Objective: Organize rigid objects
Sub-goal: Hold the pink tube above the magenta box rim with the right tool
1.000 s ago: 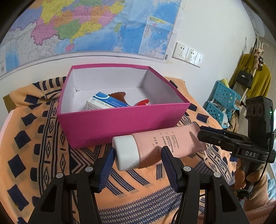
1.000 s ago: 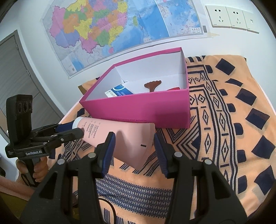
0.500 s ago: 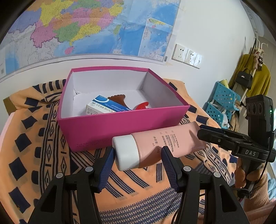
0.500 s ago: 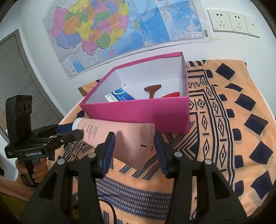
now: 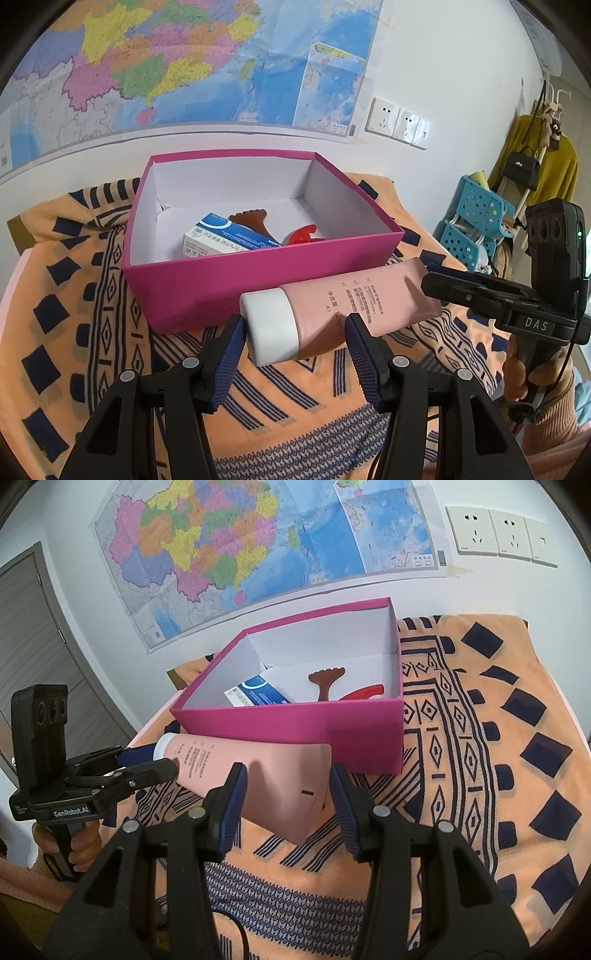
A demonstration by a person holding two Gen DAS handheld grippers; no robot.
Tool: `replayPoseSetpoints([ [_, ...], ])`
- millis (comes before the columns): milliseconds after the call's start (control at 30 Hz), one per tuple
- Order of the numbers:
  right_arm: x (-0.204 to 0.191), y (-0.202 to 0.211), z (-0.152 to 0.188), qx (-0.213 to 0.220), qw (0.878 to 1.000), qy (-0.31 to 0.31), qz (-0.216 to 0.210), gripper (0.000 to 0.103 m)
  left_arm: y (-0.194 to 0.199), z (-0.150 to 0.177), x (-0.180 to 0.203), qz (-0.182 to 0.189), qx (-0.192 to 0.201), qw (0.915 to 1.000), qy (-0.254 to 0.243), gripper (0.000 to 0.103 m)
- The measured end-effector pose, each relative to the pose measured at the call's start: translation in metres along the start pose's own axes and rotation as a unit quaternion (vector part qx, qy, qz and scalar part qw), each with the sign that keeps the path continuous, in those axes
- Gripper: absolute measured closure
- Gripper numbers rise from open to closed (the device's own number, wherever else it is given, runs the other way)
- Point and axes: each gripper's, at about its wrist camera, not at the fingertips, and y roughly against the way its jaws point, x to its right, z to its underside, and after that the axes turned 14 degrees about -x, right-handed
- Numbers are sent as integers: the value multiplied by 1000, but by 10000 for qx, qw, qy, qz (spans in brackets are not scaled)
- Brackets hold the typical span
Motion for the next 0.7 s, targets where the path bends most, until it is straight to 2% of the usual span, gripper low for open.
replayPoseSetpoints([
  [700,1,3,-5,57,10000,38,30,54,1,-4,1,-20,93,9999,-43,47],
])
